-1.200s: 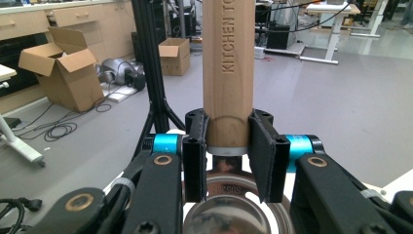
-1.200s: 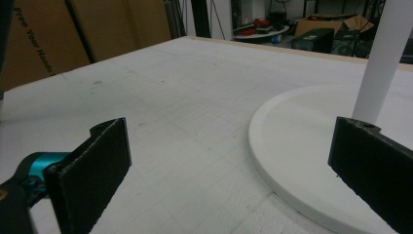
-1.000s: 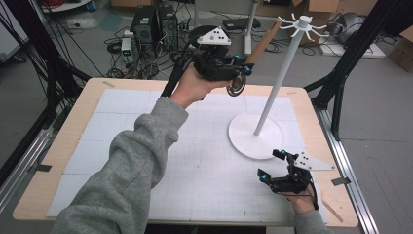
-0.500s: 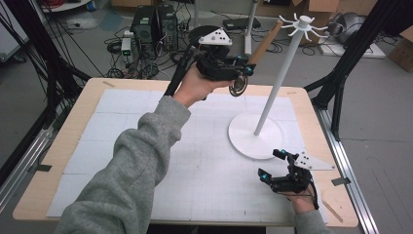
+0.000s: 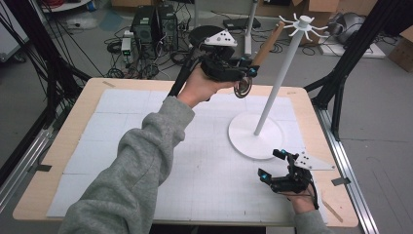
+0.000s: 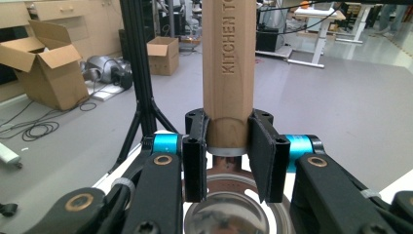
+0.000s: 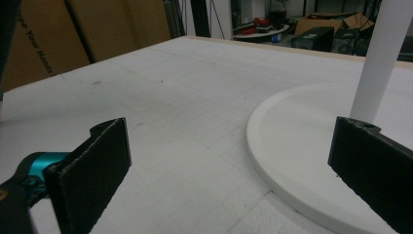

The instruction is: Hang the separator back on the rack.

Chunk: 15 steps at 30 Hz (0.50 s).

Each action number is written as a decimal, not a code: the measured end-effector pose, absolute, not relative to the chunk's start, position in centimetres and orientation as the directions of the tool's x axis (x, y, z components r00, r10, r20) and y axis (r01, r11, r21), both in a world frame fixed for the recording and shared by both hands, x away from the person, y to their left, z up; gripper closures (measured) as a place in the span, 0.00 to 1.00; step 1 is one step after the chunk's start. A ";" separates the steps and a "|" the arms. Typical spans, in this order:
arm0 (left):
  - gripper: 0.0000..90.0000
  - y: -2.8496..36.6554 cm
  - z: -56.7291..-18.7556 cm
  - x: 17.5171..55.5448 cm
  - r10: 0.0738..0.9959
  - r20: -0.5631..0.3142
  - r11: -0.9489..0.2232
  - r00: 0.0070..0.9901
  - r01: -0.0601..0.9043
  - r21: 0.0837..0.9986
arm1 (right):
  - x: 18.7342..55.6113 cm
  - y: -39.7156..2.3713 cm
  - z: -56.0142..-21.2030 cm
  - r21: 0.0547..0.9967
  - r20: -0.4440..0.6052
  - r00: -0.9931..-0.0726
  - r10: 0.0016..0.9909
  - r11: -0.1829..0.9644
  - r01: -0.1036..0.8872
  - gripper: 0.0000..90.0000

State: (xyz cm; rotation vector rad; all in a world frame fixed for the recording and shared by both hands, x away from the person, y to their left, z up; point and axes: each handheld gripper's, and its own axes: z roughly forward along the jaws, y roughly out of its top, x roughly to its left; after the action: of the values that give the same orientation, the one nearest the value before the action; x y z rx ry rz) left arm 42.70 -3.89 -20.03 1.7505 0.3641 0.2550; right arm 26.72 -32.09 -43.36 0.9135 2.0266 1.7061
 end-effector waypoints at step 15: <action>0.77 -5.4 -20.3 42.7 0.380 -0.022 -0.214 0.925 0.111 0.971 | 26.7 -32.1 -43.3 0.964 0.147 -0.737 0.659 0.073 0.257 0.01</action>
State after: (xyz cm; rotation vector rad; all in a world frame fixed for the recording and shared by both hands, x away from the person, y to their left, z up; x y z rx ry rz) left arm 42.73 -5.41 -20.26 1.7828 0.3683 0.2560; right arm 26.68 -32.07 -43.34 0.9141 2.0281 1.7080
